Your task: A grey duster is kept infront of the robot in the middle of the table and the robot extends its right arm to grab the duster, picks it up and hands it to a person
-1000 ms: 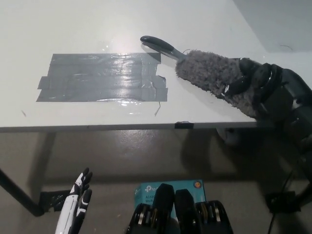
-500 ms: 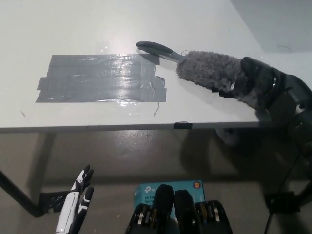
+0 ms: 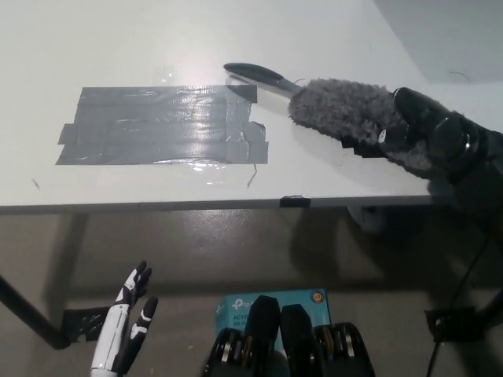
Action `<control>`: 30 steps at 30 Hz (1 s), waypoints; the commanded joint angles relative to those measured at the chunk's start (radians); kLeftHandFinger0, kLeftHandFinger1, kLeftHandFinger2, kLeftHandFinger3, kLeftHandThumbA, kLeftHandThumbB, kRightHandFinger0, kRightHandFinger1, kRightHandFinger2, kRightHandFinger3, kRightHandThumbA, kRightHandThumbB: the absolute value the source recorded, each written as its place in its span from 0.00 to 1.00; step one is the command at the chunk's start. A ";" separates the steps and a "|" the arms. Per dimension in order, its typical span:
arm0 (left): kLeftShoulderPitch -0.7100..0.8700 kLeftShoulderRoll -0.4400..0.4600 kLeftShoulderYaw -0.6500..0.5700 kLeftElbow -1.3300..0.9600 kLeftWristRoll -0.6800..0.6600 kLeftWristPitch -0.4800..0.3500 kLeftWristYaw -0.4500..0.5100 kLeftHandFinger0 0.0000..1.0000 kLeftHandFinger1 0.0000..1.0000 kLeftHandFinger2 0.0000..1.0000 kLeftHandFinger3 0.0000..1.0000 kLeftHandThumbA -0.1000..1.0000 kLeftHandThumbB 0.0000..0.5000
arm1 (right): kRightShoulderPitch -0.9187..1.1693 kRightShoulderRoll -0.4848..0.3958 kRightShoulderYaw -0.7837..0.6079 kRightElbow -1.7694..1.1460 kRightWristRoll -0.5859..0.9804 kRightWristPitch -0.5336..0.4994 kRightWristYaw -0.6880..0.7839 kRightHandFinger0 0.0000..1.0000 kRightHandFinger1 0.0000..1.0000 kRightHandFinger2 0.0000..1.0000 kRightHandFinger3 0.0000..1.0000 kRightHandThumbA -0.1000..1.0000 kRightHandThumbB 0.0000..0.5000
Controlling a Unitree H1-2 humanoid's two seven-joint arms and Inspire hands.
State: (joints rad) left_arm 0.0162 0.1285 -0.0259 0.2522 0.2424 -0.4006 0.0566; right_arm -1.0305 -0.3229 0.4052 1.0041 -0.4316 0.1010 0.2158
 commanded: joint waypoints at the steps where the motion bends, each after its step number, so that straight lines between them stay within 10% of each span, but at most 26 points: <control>1: -0.007 0.013 0.000 -0.023 -0.003 -0.027 0.004 1.00 1.00 1.00 1.00 0.94 0.51 | 0.053 -0.050 -0.037 -0.192 0.108 0.055 0.237 0.03 0.54 0.88 0.78 0.00 0.45; 4: -0.008 0.017 0.002 -0.028 -0.001 -0.021 0.003 1.00 1.00 1.00 1.00 0.95 0.51 | 0.084 -0.069 -0.053 -0.297 0.147 0.104 0.304 0.15 0.58 0.88 0.81 0.00 0.46; 7: -0.010 0.018 0.003 -0.021 -0.005 -0.028 0.004 1.00 1.00 1.00 1.00 0.95 0.51 | 0.115 -0.074 -0.099 -0.383 0.221 0.172 0.363 0.06 0.48 0.77 0.80 0.00 0.46; 10: -0.007 0.017 0.001 -0.020 -0.003 -0.027 0.003 1.00 1.00 1.00 1.00 0.95 0.51 | 0.156 -0.022 -0.260 -0.454 0.410 0.369 0.403 0.00 0.52 0.91 0.89 0.00 0.43; 19: -0.008 0.013 0.001 -0.030 -0.004 -0.015 0.002 1.00 1.00 1.00 1.00 0.94 0.50 | 0.281 0.023 -0.278 -0.648 0.939 0.369 0.252 0.00 0.23 0.75 0.98 0.00 0.43; 30: -0.011 0.016 0.001 -0.033 0.000 -0.012 0.001 1.00 1.00 1.00 1.00 0.94 0.48 | 0.372 0.031 -0.181 -0.897 1.246 0.369 0.009 0.00 0.31 0.86 1.00 0.00 0.36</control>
State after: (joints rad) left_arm 0.0168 0.1254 -0.0255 0.2615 0.2428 -0.3907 0.0565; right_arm -0.7037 -0.3144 0.1965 0.4878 0.0336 0.3088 0.4298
